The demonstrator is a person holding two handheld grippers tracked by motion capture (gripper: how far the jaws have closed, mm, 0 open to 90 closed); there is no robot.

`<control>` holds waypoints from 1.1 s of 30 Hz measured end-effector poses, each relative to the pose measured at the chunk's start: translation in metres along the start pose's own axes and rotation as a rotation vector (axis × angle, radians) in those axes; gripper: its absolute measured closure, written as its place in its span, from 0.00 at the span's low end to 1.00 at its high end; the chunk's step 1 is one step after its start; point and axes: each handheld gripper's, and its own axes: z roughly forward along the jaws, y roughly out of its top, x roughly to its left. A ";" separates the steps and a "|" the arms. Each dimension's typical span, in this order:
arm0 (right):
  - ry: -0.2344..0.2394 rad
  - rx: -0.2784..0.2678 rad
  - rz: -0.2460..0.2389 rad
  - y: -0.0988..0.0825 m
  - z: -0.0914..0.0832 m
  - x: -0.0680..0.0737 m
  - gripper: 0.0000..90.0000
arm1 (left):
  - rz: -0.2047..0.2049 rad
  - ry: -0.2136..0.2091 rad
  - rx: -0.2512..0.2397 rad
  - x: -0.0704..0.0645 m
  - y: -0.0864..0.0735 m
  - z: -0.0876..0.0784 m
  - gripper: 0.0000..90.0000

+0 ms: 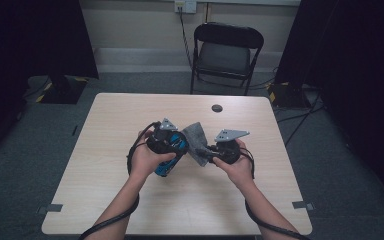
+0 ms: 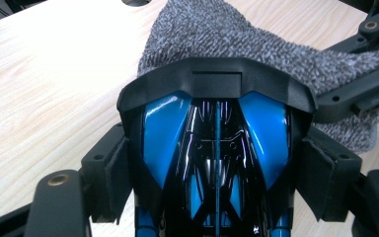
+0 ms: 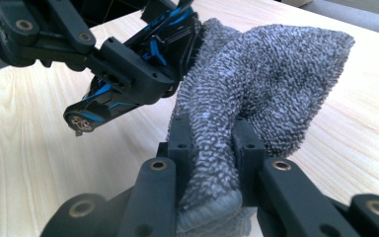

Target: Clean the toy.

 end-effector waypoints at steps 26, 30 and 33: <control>0.047 0.046 -0.038 -0.006 0.014 0.010 0.84 | 0.017 0.007 0.016 -0.003 0.012 0.007 0.28; 0.053 0.045 -0.051 -0.005 0.015 0.011 0.84 | 0.013 0.006 0.021 -0.002 0.014 0.007 0.28; 0.043 0.057 -0.050 -0.006 0.017 0.012 0.84 | 0.017 0.005 0.019 -0.003 0.015 0.006 0.28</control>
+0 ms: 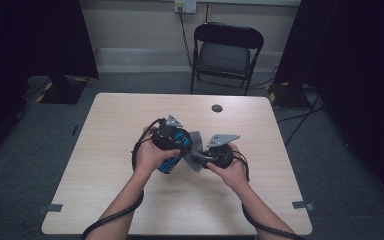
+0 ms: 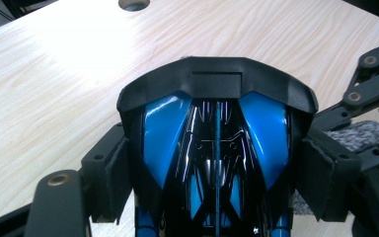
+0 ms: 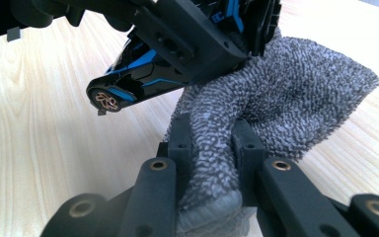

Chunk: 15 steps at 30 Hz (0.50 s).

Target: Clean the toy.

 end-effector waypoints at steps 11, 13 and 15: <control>-0.020 0.016 -0.006 -0.005 -0.003 -0.003 0.84 | -0.005 0.010 -0.004 0.003 0.001 -0.006 0.28; -0.022 0.006 0.006 -0.005 -0.004 -0.006 0.84 | -0.002 0.007 -0.003 0.003 0.002 -0.006 0.28; -0.009 -0.017 0.008 -0.004 -0.005 -0.007 0.84 | 0.003 0.015 -0.011 0.002 0.003 -0.005 0.28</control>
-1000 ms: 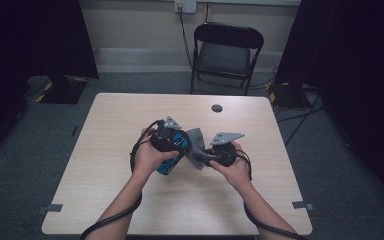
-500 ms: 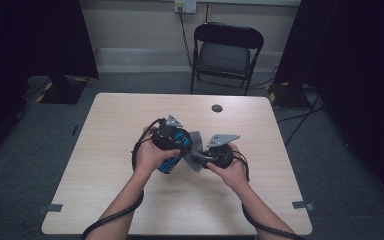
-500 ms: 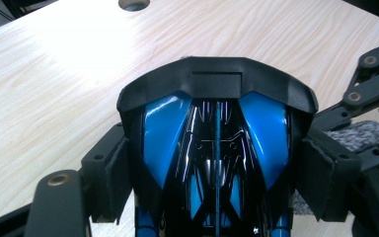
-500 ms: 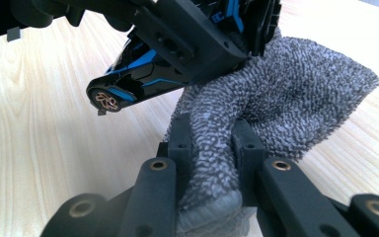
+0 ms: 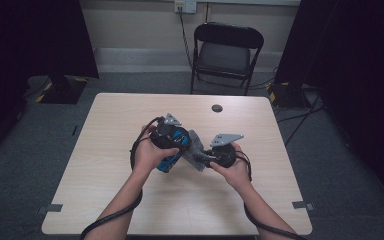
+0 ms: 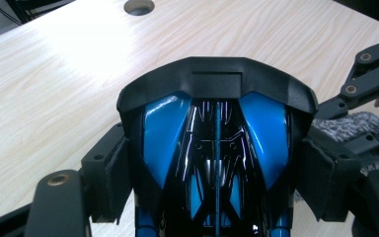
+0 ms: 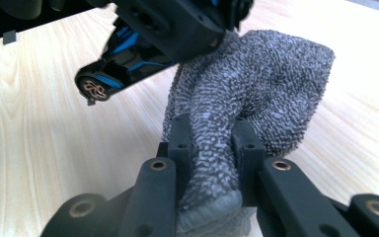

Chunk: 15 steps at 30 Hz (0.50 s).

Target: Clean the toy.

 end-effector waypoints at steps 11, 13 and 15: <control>0.034 0.017 -0.044 0.003 0.008 0.013 0.84 | -0.001 -0.007 0.010 -0.002 0.006 0.004 0.28; 0.039 0.022 -0.050 0.003 0.009 0.015 0.84 | 0.002 -0.005 0.009 -0.002 0.008 0.005 0.28; 0.047 0.022 -0.053 0.002 0.011 0.017 0.84 | -0.006 -0.007 0.002 -0.003 0.009 0.006 0.28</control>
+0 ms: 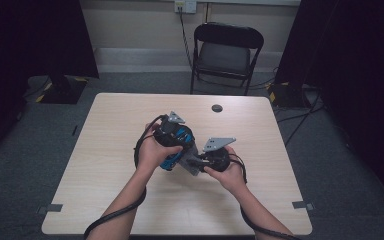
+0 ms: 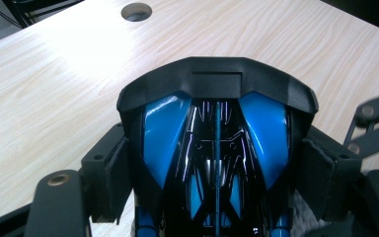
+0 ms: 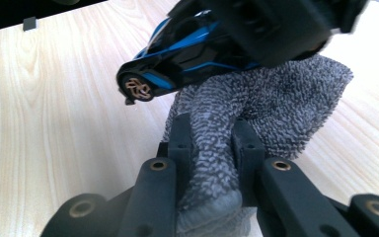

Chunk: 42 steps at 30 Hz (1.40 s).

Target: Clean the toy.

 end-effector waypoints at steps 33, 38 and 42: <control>0.110 0.045 -0.050 -0.007 0.027 0.027 0.84 | -0.035 0.001 -0.040 0.008 0.020 -0.002 0.28; 0.119 0.059 -0.063 -0.006 0.028 0.029 0.84 | -0.044 0.015 -0.046 0.015 0.019 -0.005 0.28; 0.115 0.070 -0.065 -0.008 0.020 0.025 0.83 | -0.063 0.049 -0.034 0.028 0.013 -0.012 0.28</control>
